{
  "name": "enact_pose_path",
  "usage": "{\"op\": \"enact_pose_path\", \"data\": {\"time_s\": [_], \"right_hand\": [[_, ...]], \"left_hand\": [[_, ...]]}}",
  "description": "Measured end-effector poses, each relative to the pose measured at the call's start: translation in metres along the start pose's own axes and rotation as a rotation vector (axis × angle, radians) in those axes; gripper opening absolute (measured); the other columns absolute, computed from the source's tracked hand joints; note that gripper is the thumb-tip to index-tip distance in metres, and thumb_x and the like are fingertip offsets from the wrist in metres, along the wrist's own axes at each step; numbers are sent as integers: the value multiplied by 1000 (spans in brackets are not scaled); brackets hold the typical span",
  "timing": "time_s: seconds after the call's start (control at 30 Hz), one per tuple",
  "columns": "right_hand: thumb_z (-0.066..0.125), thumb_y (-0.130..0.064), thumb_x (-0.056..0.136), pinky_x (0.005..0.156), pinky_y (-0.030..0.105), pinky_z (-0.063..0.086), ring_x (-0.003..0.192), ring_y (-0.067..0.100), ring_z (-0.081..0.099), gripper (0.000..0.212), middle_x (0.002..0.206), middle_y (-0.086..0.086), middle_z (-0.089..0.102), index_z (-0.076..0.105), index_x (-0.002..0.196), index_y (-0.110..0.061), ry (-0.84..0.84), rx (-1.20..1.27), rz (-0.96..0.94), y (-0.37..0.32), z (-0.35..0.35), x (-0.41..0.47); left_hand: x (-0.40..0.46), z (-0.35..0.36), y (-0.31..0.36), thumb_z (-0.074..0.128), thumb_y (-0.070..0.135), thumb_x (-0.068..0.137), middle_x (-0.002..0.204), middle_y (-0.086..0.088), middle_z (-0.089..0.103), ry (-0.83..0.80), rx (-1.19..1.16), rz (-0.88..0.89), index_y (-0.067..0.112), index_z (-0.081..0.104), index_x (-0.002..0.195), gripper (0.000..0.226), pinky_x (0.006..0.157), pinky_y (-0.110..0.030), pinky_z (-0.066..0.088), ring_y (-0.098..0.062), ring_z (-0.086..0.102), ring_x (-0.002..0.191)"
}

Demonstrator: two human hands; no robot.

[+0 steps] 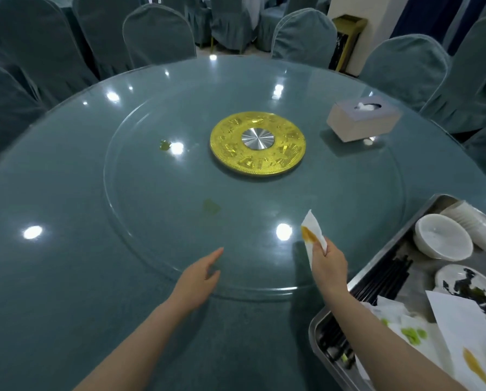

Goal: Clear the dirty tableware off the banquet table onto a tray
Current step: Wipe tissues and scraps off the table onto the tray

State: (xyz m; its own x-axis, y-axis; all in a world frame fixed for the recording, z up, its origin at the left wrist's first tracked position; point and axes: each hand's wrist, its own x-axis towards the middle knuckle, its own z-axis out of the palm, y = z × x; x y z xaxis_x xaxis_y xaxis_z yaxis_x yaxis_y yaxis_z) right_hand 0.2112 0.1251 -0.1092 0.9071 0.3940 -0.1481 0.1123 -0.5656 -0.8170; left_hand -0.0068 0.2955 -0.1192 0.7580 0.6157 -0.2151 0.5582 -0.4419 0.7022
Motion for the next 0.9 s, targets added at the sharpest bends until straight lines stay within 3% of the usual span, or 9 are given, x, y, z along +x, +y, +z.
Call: {"op": "enact_pose_path", "data": {"time_s": [0.07, 0.13, 0.17, 0.23, 0.27, 0.33, 0.43, 0.6, 0.9], "right_hand": [[41, -21, 98, 55, 30, 36, 62, 22, 48, 28, 65, 0, 54, 58, 75, -22, -21, -37, -42, 1, 3, 1], [44, -20, 98, 52, 31, 33, 59, 22, 46, 36, 59, 0, 49, 50, 63, -20, -27, -85, -89, 0, 6, 3], [44, -21, 99, 57, 32, 40, 68, 25, 53, 32, 68, 1, 57, 57, 69, -20, -28, -106, -104, 0, 8, 5], [41, -25, 101, 88, 39, 49, 108, 32, 58, 29, 117, 7, 65, 64, 115, -14, -63, -136, -70, 1, 11, 13], [39, -28, 102, 101, 45, 43, 122, 33, 51, 39, 138, 8, 53, 52, 135, -14, -95, -128, -38, 1, 12, 18], [35, -31, 103, 110, 49, 34, 134, 32, 41, 47, 154, 4, 32, 33, 148, -19, -154, -131, -40, 1, 15, 28], [31, -30, 104, 118, 44, 19, 145, 27, 21, 48, 158, 4, 23, 27, 150, -20, -175, -206, -86, 3, 19, 44], [27, -30, 104, 119, 34, 1, 148, 19, 3, 51, 161, 8, 11, 18, 152, -15, -217, -311, -124, 1, 29, 76], [30, -28, 104, 108, 16, -8, 147, 12, 1, 49, 161, 0, 10, 24, 151, -17, -531, -386, -398, -37, 89, 64]], "left_hand": [[7, -14, -19, 61, 16, 90, 152, -1, 34, 107, 41, -43, 18, 30, 148, 65, 108, -15, 18, -12, 31, 140], [16, -29, -37, 67, 25, 87, 157, -2, 22, 150, 94, -103, 14, 22, 150, 79, 115, -26, 14, -15, 17, 145], [22, -37, -45, 70, 30, 84, 159, -4, 16, 154, 129, -133, 12, 17, 151, 87, 118, -31, 12, -17, 10, 147], [34, -52, -62, 72, 39, 80, 160, -7, 7, 156, 189, -200, 8, 9, 152, 101, 119, -37, 6, -21, 2, 147], [40, -60, -69, 72, 43, 79, 160, -8, 5, 163, 198, -235, 7, 7, 151, 103, 119, -38, 5, -22, 1, 148], [52, -74, -80, 67, 45, 83, 160, -9, 7, 187, 181, -287, 6, 9, 151, 98, 119, -40, 6, -23, 2, 147], [65, -89, -92, 62, 42, 87, 159, -12, 11, 256, 192, -310, 4, 13, 150, 89, 119, -42, 8, -25, 5, 147], [77, -102, -108, 59, 40, 90, 159, -11, 11, 292, 232, -330, 5, 15, 150, 83, 119, -42, 7, -23, 6, 147], [88, -106, -114, 60, 44, 87, 160, -10, 6, 271, 326, -301, 6, 12, 151, 89, 118, -40, 4, -22, 3, 147]]}}
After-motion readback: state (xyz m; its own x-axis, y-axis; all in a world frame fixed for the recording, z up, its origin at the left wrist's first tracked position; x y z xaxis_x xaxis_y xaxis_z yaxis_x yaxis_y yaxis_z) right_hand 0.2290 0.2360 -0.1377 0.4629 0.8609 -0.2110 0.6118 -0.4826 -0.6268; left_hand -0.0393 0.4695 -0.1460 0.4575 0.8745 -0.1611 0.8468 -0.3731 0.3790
